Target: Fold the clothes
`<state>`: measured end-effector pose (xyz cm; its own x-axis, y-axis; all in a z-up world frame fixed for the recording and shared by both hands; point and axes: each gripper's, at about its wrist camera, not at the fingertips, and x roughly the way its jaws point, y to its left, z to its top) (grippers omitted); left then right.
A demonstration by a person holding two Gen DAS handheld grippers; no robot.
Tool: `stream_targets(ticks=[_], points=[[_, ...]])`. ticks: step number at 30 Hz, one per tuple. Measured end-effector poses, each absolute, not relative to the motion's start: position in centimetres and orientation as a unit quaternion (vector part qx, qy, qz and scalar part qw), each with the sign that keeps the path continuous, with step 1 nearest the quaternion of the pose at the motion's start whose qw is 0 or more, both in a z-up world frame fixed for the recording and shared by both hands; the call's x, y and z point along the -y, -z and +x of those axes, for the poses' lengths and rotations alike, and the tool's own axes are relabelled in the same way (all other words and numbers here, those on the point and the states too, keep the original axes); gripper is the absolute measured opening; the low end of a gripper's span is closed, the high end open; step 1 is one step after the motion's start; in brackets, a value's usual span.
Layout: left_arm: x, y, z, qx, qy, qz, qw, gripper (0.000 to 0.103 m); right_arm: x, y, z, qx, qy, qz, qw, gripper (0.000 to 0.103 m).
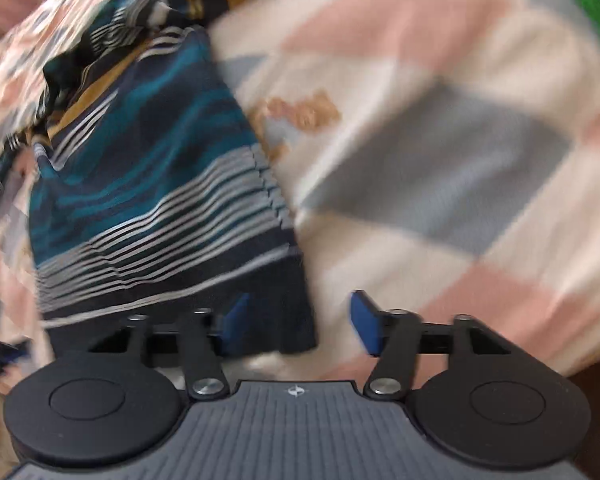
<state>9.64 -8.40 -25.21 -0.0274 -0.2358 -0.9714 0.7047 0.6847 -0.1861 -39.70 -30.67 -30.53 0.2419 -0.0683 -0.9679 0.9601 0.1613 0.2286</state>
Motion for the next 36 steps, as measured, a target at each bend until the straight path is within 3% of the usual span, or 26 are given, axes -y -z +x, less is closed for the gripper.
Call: stream_targets(ticks=[4, 9, 15, 18, 19, 21, 23, 24, 25, 26, 27, 30, 34, 36], points=[[9.2, 23.4, 10.5, -0.592, 0.36, 0.185, 0.697, 0.021, 32.5, 28.8, -39.0, -0.455, 0.436, 0.437, 0.641, 0.06], [16.9, 20.8, 10.9, -0.494, 0.453, 0.239, 0.703, 0.023, 38.2, 24.9, -36.5, -0.408, 0.412, 0.359, 0.732, 0.059], [31.1, 20.1, 8.9, -0.319, 0.607, 0.335, 0.646, 0.038, 47.1, 22.6, -26.4, -0.381, 0.325, 0.225, 0.836, 0.058], [37.3, 22.0, 5.9, -0.209, 0.664, 0.403, 0.594, 0.043, 50.1, 23.9, -20.7, -0.4, 0.289, 0.145, 0.858, 0.058], [39.1, 22.9, 5.1, -0.178, 0.677, 0.422, 0.576, 0.05, 51.0, 24.5, -19.0, -0.407, 0.277, 0.119, 0.862, 0.058], [42.0, 25.2, 4.5, -0.146, 0.688, 0.447, 0.553, 0.051, 52.4, 26.2, -16.7, -0.423, 0.259, 0.087, 0.864, 0.058], [44.5, 27.6, 4.8, -0.15, 0.694, 0.458, 0.536, 0.048, 53.8, 28.1, -15.3, -0.44, 0.246, 0.083, 0.86, 0.062], [45.6, 28.8, 5.3, -0.167, 0.696, 0.46, 0.525, 0.039, 54.6, 29.4, -14.8, -0.457, 0.24, 0.088, 0.852, 0.065], [46.4, 29.6, 5.8, -0.179, 0.696, 0.463, 0.519, 0.022, 55.2, 30.9, -14.4, -0.471, 0.233, 0.101, 0.845, 0.065], [46.9, 30.1, 6.4, -0.185, 0.694, 0.464, 0.518, 0.012, 55.8, 32.4, -14.1, -0.485, 0.226, 0.112, 0.837, 0.042], [47.4, 30.6, 6.9, -0.19, 0.693, 0.466, 0.516, 0.005, 56.5, 33.6, -13.9, -0.495, 0.22, 0.127, 0.831, 0.006], [48.8, 31.2, 8.8, -0.204, 0.689, 0.46, 0.522, 0.004, 58.3, 30.7, -14.8, -0.449, 0.231, 0.143, 0.851, 0.005], [53.0, 25.9, 15.2, -0.203, 0.669, 0.383, 0.604, 0.004, 63.7, 24.7, -14.4, -0.388, 0.259, 0.129, 0.875, 0.005], [56.4, 24.7, 18.6, -0.216, 0.646, 0.36, 0.637, 0.007, 68.1, 24.4, -13.3, -0.379, 0.303, 0.128, 0.865, 0.006]])
